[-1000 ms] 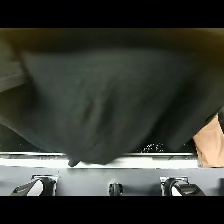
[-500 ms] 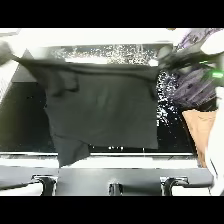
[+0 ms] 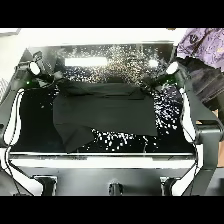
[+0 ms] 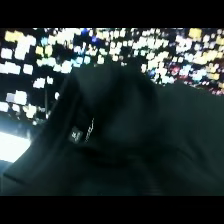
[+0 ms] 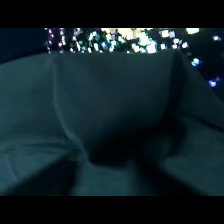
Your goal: Fold the clothes and pants, and hang the long-sleeved shirts on hangers.
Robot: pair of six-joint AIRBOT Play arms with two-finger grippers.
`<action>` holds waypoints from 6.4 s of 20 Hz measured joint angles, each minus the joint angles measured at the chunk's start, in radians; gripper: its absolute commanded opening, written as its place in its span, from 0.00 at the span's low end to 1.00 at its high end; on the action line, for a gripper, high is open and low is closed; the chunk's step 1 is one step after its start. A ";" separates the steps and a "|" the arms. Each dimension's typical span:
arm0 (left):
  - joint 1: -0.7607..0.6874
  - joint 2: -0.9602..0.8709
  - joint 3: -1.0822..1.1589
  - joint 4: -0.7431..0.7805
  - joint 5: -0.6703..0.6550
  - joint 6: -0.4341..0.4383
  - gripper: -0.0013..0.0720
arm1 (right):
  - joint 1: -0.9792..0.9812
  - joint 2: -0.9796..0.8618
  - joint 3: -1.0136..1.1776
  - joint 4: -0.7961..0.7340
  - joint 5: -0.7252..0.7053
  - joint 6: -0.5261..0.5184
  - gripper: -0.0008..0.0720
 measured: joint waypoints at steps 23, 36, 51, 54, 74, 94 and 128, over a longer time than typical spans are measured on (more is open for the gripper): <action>0.412 0.524 -0.584 -0.157 -0.349 0.196 0.84 | -0.380 0.538 -1.060 0.165 0.062 -0.564 0.76; 0.529 0.529 -0.794 -0.367 -0.244 0.328 0.85 | -0.283 0.540 -1.133 0.282 -0.019 -0.617 0.05; 0.462 0.382 -0.967 -0.628 -0.080 0.601 0.83 | -0.281 0.659 -1.133 0.299 -0.008 -0.573 0.06; 0.426 0.357 -0.968 -0.638 -0.065 0.608 0.21 | -0.281 0.663 -1.133 0.307 0.001 -0.567 0.06; 0.290 0.592 0.130 -0.382 -0.187 0.339 0.04 | -0.280 0.746 -0.052 0.237 0.183 -0.378 0.05; 0.265 0.776 -0.077 -0.177 -0.258 0.274 0.04 | -0.279 0.726 0.139 -0.144 0.439 -0.055 0.05; 0.122 -0.067 0.051 -0.130 -0.326 0.370 0.04 | -0.187 -0.081 0.098 -0.150 0.430 -0.091 0.06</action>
